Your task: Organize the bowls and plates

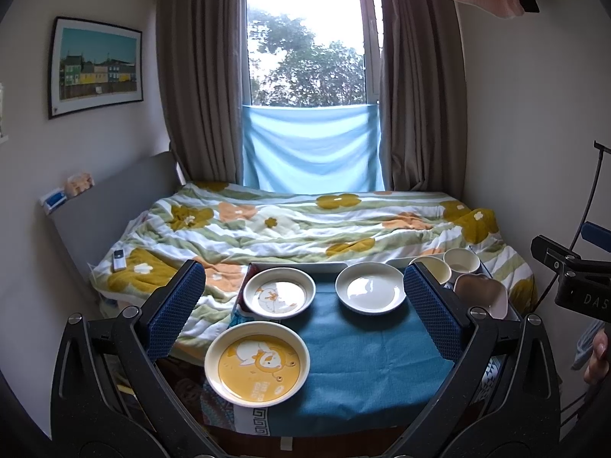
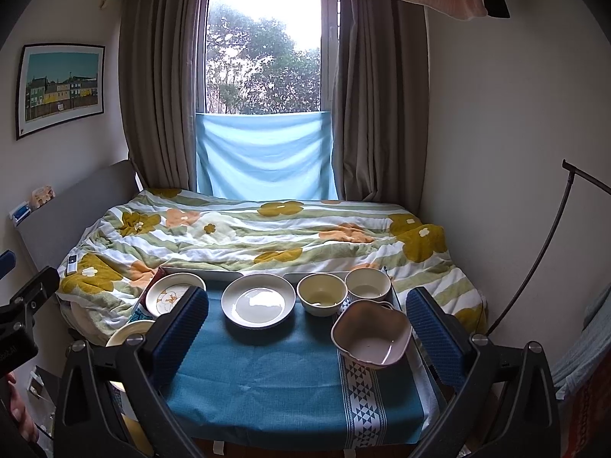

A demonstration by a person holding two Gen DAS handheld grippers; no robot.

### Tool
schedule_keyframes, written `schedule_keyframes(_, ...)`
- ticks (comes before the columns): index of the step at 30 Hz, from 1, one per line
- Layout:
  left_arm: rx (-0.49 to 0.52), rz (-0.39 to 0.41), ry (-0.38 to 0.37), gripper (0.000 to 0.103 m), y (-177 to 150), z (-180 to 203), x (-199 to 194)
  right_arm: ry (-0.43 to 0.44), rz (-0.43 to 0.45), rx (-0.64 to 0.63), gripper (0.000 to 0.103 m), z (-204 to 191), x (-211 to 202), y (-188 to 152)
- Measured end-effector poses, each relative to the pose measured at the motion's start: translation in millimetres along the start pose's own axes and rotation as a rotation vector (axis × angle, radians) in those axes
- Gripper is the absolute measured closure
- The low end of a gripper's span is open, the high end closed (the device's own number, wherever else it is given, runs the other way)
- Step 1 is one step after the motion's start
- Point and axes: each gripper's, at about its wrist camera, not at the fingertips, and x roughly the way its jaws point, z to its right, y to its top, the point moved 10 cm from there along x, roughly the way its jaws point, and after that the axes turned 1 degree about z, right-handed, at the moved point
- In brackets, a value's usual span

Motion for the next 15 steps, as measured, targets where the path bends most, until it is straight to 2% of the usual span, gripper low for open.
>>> schedule_keyframes(15, 0.007, -0.001, -0.002, 0.000, -1.7, 0.4, -4.3, 0.001, 0.001, 0.000, 0.000, 0.7, 0.6, 0.1)
